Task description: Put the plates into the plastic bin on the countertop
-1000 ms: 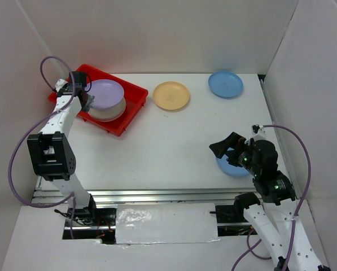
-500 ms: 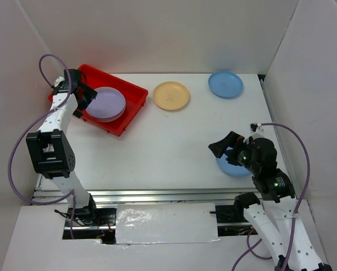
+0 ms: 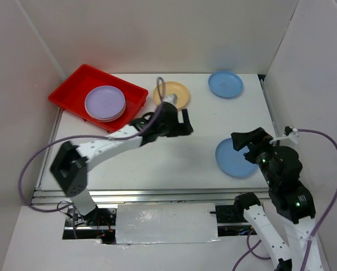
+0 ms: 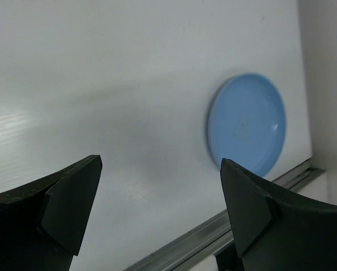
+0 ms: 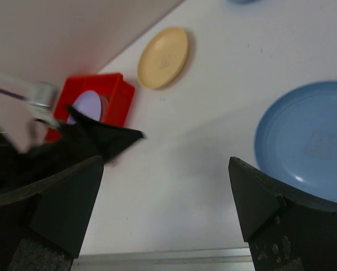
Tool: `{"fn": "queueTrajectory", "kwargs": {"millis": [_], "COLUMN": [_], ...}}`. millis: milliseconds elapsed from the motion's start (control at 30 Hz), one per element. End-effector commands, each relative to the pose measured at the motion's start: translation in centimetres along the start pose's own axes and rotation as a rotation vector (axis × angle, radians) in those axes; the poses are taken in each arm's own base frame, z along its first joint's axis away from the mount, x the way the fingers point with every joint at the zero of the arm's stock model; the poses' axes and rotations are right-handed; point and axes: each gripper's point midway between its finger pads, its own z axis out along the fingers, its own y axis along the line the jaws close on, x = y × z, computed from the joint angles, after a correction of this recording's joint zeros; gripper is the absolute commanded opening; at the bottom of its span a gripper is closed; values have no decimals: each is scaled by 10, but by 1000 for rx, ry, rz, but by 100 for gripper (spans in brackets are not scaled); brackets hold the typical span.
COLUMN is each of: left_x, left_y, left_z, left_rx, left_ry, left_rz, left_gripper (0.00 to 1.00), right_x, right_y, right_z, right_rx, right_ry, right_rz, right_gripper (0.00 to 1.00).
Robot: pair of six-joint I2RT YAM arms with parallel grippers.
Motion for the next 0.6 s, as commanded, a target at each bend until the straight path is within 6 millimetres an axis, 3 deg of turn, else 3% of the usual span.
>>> {"fn": "queueTrajectory", "kwargs": {"millis": [0,67,100,167,200,267,400,433,467,500,533,567], "left_x": [65,97,116,137,153,164,200,204,200,216,218,220], "left_y": [-36,-64,-74,-86,-87,-95,-71,-64,-69,-51,-46,-42], "left_z": [58,75,95,111,128,141,173,179,182,186,188,193], "left_rx": [71,128,152,170,170,196,83,26,7,-63,-106,-135], "left_ry": [124,174,213,246,269,274,324,302,285,316,293,287], "left_rz": [67,108,117,115,114,89,86,109,115,139,157,166], "left_gripper": [99,99,99,99,99,99,95,88,82,76,58,51], "right_x": [-39,-45,-45,-45,-43,-39,-27,-25,-24,-24,-23,-23], "right_y": [-18,-17,-17,-15,-14,-15,-16,-16,-16,-15,-16,-14], "right_z": [-35,-50,-54,-60,-61,-60,-57,-56,-56,-57,-56,-55], "right_rx": [118,113,109,95,82,77,58,57,51,44,43,33], "right_ry": [-175,-195,-195,-190,-184,-169,-125,-118,-116,-119,-116,-123], "right_rz": [43,39,36,25,21,4,-23,-31,-35,-38,-45,-43], "right_gripper": [100,100,100,100,100,100,100,100,100,100,100,100]}}
